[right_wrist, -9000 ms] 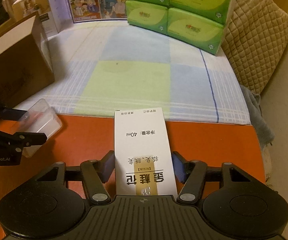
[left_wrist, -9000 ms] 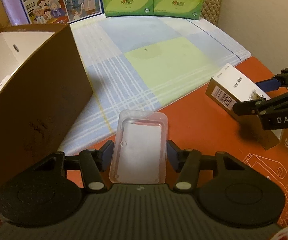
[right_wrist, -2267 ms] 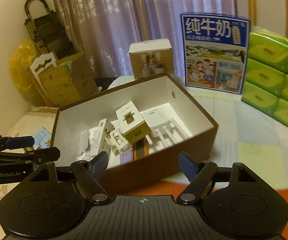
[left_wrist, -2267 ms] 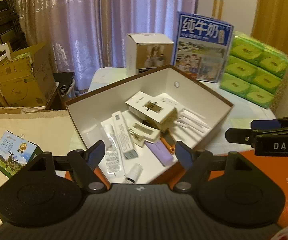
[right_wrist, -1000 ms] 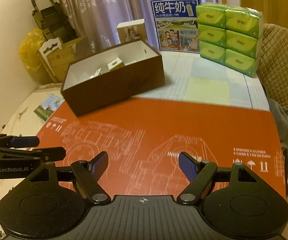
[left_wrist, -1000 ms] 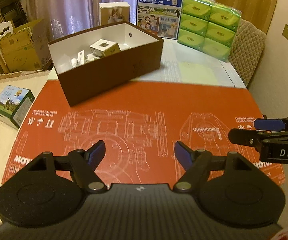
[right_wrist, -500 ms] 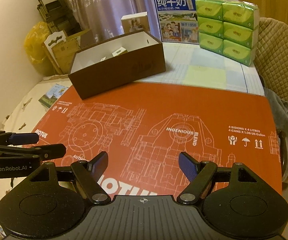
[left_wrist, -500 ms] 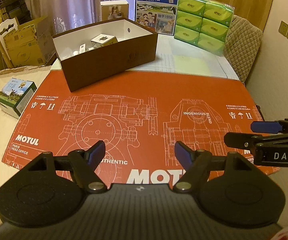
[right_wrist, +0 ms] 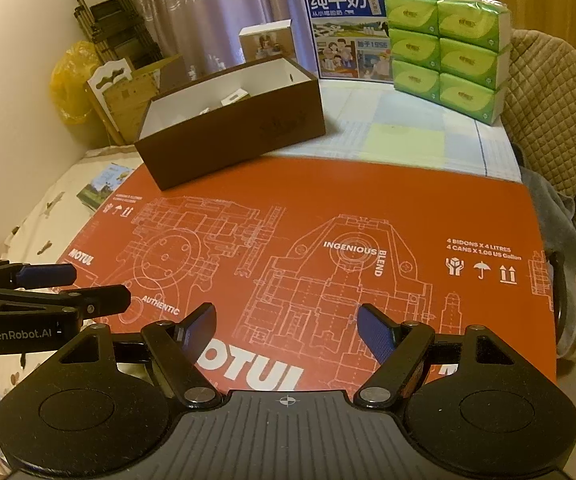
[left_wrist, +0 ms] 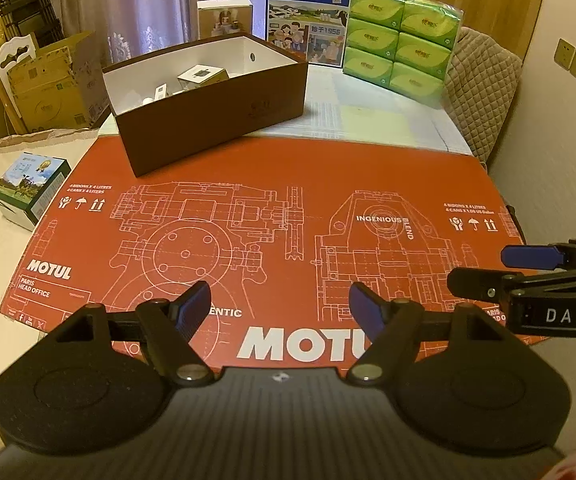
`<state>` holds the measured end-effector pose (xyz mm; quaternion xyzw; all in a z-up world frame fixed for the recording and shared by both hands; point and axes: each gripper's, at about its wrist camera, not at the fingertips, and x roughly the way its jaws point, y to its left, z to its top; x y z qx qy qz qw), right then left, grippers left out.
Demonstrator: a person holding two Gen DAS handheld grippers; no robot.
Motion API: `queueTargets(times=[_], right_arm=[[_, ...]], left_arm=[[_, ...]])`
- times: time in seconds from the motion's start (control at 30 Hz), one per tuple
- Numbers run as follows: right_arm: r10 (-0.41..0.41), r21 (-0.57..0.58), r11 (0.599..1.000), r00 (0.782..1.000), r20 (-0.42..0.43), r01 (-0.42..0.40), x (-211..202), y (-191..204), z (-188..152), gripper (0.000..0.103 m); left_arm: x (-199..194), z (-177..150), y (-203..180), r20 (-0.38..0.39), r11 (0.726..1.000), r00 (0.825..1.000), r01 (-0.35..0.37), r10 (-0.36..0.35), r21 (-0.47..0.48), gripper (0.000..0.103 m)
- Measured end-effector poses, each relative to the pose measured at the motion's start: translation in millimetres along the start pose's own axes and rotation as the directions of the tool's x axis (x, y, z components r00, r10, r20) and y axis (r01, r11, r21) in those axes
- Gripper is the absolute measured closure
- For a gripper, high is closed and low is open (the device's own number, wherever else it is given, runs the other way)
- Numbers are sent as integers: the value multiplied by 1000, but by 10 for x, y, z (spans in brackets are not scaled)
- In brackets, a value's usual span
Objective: Organize rigid objects
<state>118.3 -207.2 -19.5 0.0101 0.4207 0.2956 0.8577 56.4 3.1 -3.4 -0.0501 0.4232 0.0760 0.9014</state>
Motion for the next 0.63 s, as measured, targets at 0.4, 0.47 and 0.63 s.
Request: queueTargets(times=[0.4, 0.47, 0.63], right_arm=[[0, 19, 1000, 1000, 3, 0, -81, -73, -60, 28], [-1, 22, 1000, 1000, 3, 1, -91, -85, -68, 28], [-2, 26, 1000, 1000, 0, 2, -95, -99, -79, 28]], left_arm=[[-26, -12, -87, 4, 1000, 1000, 3, -3, 10, 30], [-30, -6, -97, 9, 1000, 1000, 2, -2, 11, 30], [-16, -1, -128, 3, 1000, 1000, 4, -4, 13, 32]])
